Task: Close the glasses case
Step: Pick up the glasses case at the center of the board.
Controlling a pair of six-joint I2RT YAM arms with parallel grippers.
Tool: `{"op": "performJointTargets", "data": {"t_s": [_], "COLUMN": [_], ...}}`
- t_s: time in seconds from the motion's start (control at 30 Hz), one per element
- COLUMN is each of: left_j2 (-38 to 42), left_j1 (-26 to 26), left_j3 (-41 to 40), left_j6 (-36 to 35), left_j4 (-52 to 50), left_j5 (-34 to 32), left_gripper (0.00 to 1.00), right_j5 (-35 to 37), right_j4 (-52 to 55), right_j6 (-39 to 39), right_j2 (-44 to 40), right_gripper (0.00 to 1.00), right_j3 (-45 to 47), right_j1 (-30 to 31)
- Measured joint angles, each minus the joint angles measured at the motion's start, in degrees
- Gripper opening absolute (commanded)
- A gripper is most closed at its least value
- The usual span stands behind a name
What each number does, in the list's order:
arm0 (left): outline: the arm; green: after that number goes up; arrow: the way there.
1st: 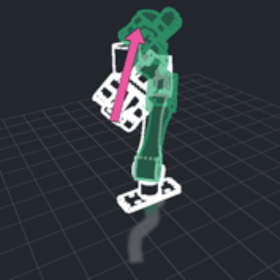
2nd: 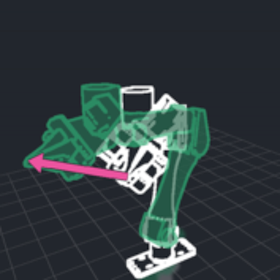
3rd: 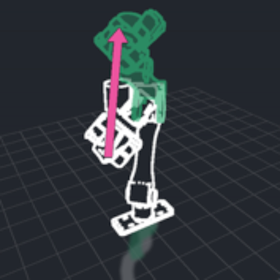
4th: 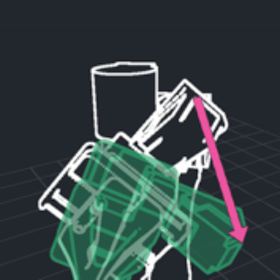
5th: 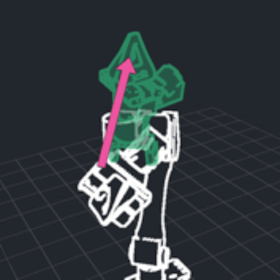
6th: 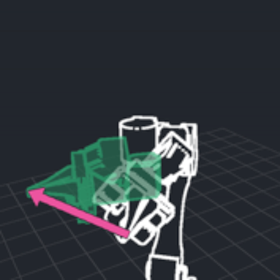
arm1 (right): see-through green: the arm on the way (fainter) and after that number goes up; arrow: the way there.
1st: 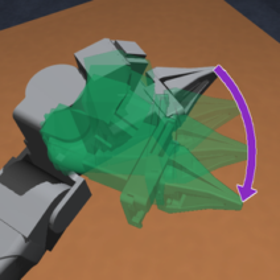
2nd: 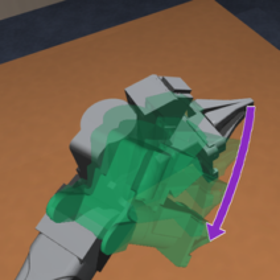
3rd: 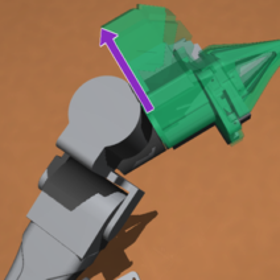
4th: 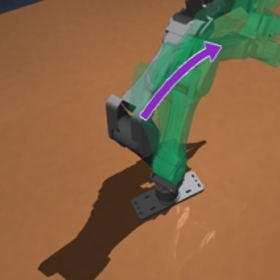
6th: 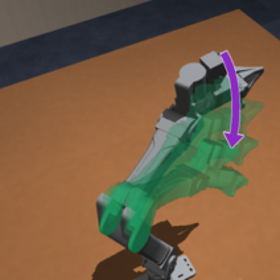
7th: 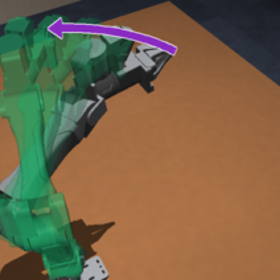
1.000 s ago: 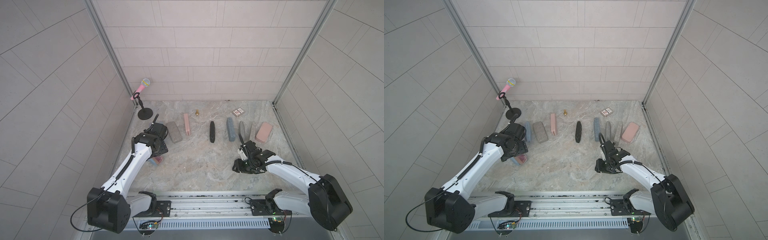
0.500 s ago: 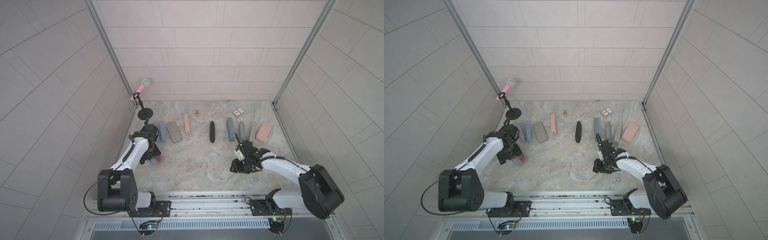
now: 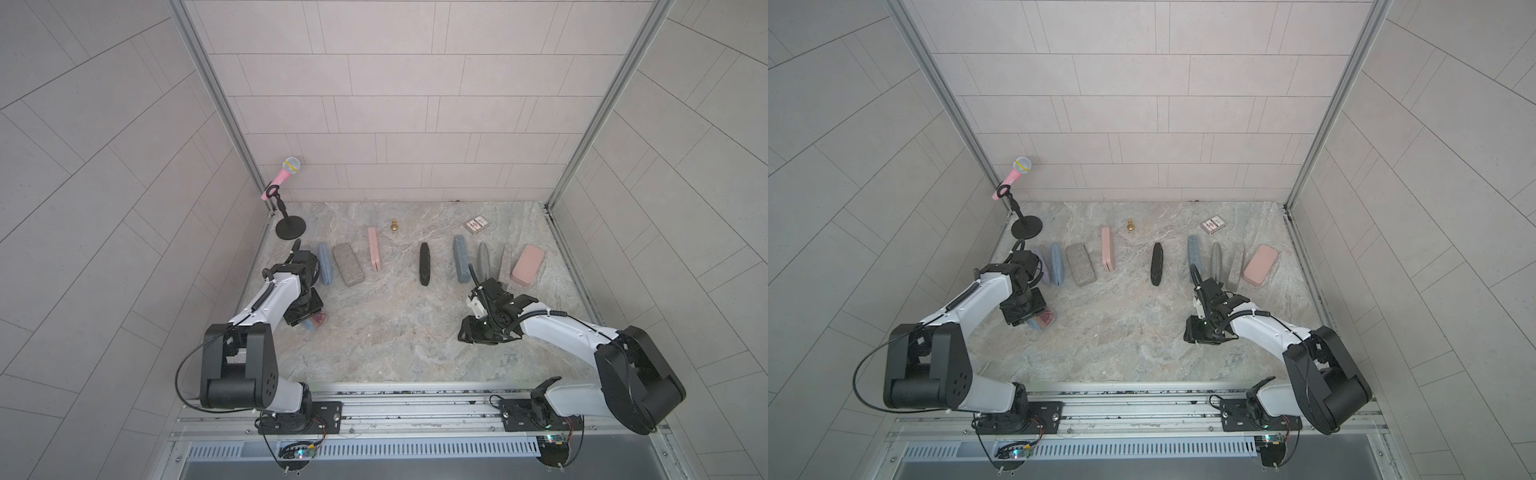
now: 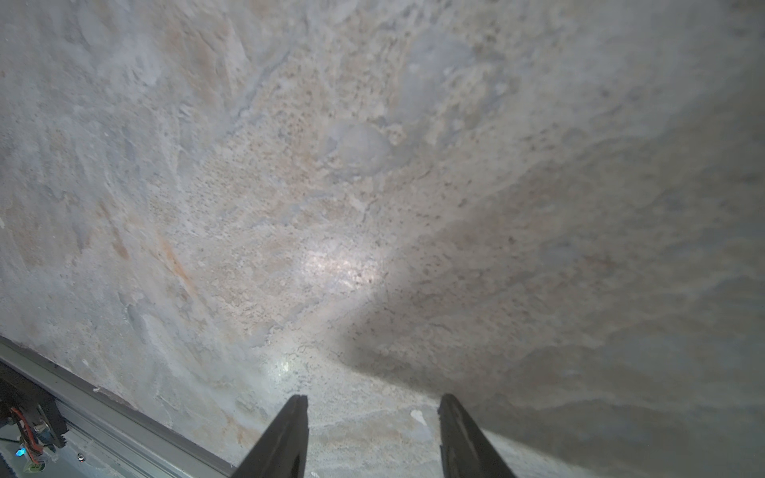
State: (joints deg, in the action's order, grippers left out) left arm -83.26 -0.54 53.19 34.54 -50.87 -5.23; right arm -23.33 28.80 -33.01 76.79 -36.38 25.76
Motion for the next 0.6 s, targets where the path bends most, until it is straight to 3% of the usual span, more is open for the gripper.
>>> {"op": "performJointTargets", "data": {"t_s": [0.3, 0.6], "left_j2": [-0.09, 3.02], "left_j1": [-0.09, 0.31], "left_j3": [-0.26, -3.17], "left_j6": [0.02, 0.15], "left_j4": [0.37, 0.79], "left_j5": [0.85, 3.37], "left_gripper": [0.23, 0.21], "right_j5": [0.26, 0.57], "right_j4": [0.0, -0.09], "right_j6": [0.0, -0.26], "right_j2": [0.02, 0.02], "right_gripper": [0.53, 0.52], "right_j3": [-0.02, -0.11], "right_j1": [0.11, 0.11]}}
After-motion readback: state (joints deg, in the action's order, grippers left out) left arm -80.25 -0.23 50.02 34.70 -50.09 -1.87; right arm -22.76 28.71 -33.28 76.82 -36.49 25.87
